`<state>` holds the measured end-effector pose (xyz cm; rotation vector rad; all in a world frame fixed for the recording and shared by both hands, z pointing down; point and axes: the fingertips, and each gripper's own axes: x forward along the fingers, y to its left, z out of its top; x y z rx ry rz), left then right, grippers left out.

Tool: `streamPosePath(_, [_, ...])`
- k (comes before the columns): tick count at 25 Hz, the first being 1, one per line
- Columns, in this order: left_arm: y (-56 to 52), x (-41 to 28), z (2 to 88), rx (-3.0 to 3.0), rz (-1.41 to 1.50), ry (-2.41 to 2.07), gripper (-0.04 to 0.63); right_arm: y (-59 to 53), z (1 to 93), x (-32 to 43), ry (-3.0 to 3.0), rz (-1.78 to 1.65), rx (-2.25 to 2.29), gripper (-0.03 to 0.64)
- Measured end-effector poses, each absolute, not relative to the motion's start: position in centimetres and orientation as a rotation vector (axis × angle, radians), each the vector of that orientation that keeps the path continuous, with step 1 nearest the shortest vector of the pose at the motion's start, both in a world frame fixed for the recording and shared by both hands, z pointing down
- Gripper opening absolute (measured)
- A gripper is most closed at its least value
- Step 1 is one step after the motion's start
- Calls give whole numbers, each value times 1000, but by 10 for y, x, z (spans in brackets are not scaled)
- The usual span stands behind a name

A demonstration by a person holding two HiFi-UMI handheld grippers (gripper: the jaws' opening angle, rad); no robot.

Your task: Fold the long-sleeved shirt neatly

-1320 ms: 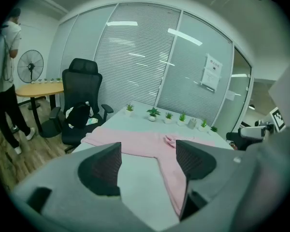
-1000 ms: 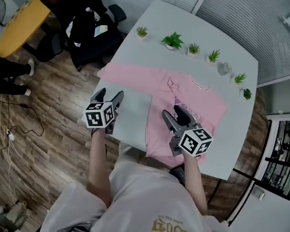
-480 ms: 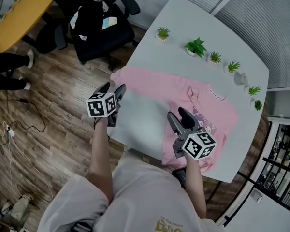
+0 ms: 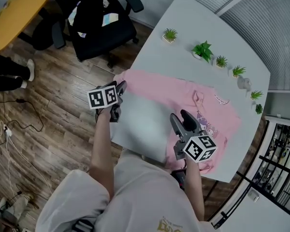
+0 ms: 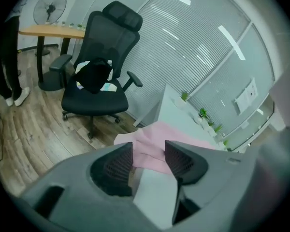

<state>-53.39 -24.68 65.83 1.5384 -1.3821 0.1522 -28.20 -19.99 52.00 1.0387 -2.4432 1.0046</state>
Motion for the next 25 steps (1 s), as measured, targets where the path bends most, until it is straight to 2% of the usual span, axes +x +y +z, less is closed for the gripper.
streamPosePath(4, [-249, -535, 665, 1484, 139, -1316, 195, -204, 523, -283, -2430, 1014, 1053, 242])
streamPosePath(14, [-249, -526, 677, 1490, 254, -1234, 212, -206, 523, -287, -2425, 1012, 1045, 239])
streamPosePath(25, [-248, -521, 670, 1570, 330, -1243, 151, -204, 522, -278, -2435, 1010, 1048, 218])
